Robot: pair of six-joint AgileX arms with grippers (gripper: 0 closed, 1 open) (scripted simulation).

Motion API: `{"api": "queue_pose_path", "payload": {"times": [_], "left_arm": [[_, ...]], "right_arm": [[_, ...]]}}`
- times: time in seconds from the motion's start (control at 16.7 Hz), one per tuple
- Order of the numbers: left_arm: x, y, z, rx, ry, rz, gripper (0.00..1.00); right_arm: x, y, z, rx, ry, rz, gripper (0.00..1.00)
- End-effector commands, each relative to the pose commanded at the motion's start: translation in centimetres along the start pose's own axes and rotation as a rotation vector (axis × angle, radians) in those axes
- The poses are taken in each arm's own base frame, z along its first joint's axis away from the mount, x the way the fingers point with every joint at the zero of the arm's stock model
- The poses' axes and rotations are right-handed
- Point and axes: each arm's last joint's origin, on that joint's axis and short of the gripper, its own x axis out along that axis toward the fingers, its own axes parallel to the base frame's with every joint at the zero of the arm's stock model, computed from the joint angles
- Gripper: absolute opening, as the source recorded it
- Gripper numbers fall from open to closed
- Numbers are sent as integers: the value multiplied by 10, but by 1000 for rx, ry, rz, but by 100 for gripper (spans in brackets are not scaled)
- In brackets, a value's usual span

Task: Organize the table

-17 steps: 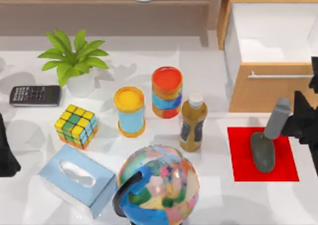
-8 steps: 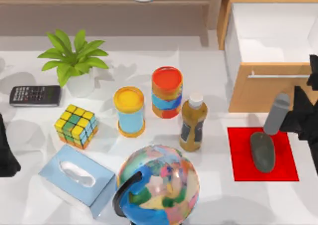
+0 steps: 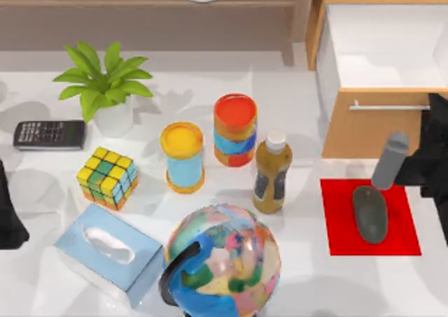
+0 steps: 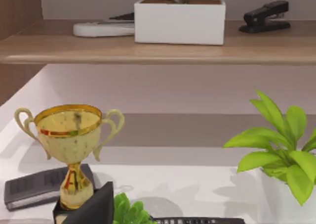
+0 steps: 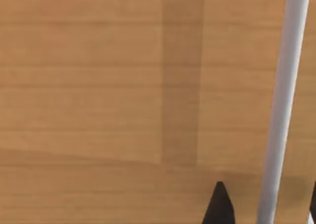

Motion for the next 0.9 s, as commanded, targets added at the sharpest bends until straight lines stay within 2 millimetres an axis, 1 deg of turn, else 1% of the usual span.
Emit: {"api": "queue_pose_path", "payload": {"times": [0.12, 0.18, 0.72, 0.9], "left_arm": [[0, 0, 0, 0, 0, 0, 100], [0, 0, 0, 0, 0, 0, 100], [0, 0, 0, 0, 0, 0, 100], [0, 0, 0, 0, 0, 0, 100]], "right_arm": [[0, 0, 0, 0, 0, 0, 2], [0, 0, 0, 0, 0, 0, 0], [0, 1, 0, 2, 0, 5, 0], [15, -1, 1, 5, 2, -6, 0]]}}
